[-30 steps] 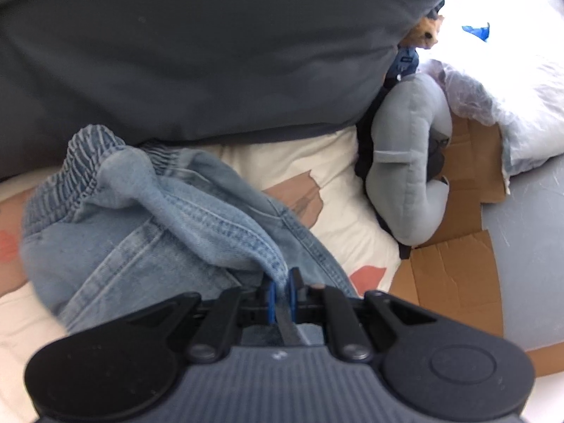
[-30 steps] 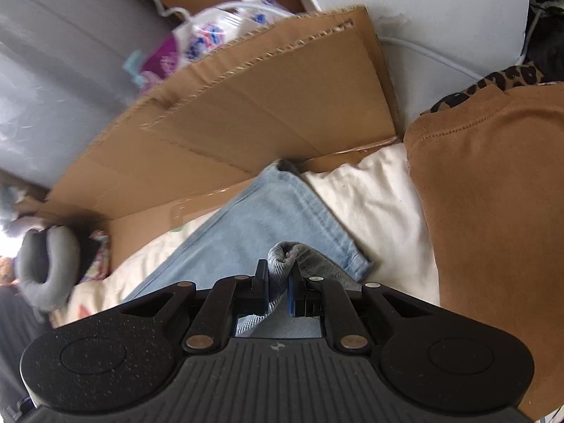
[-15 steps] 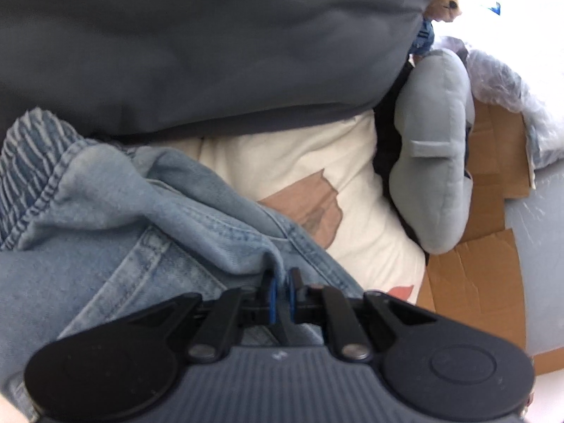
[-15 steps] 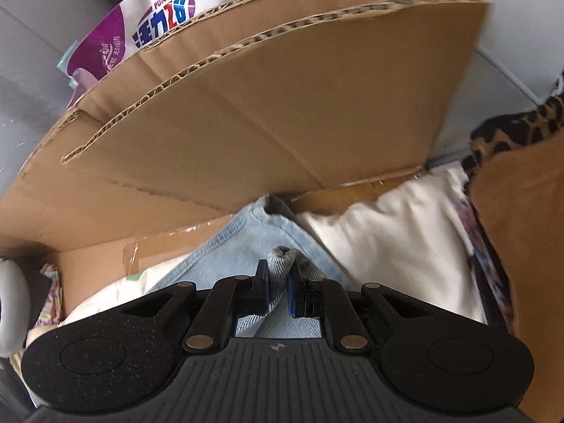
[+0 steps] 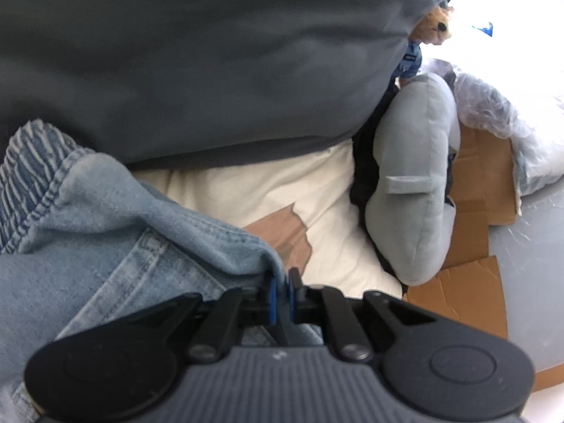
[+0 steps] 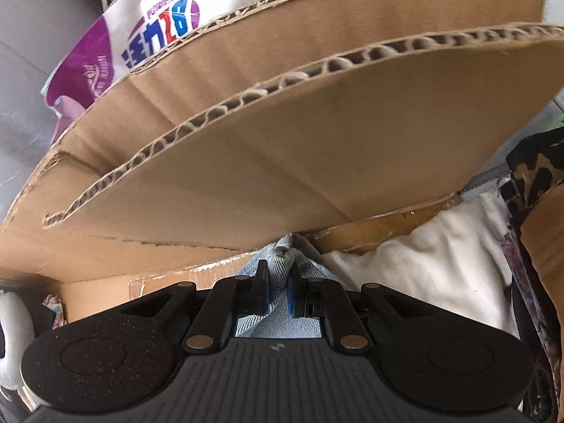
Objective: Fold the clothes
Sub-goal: 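Open both grippers to release the folded jeans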
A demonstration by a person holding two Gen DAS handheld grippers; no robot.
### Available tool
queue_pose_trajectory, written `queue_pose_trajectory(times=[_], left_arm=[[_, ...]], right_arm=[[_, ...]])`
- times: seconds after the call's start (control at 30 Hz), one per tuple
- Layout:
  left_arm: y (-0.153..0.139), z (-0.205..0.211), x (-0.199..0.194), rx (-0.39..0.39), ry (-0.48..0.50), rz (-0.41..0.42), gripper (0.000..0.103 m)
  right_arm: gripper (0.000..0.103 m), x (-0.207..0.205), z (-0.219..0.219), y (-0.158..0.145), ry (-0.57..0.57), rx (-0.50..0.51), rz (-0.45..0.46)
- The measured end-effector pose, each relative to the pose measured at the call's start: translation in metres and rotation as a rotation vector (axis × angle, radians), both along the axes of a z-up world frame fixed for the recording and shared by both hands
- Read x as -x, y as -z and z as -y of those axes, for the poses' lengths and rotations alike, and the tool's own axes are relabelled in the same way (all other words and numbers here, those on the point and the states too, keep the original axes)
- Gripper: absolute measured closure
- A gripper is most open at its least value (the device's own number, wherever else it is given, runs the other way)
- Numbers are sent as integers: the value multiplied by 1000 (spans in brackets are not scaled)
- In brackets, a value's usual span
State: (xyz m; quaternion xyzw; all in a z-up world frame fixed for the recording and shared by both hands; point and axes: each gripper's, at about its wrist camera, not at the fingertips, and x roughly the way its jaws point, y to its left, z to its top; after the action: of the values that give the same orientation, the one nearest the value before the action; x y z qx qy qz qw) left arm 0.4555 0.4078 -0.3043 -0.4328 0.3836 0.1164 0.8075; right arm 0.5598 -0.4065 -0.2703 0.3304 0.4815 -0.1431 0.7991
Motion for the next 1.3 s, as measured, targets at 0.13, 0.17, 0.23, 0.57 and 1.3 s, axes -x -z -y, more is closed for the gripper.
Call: queue_pose_trajectory(times=[0.13,0.17,0.23,0.57,1.3], left_arm=[[4,5,-11,-4,13,-7,96],[4,6,-14,-4,16,-8,96],[6,7,-20,-9,25,-16,96],[27,16,-40,-30,29,-70,93],[5,189,-76,-155,645,-4,48]], right_arm=[[95,-8,3,5,27,4,-1],[95,-10,3,5,33,5,-1],[95,-13,4,6,41,6,0],[94,-22,6,25,90,-17,-14],[57,13,-2,13,133,-150,124]])
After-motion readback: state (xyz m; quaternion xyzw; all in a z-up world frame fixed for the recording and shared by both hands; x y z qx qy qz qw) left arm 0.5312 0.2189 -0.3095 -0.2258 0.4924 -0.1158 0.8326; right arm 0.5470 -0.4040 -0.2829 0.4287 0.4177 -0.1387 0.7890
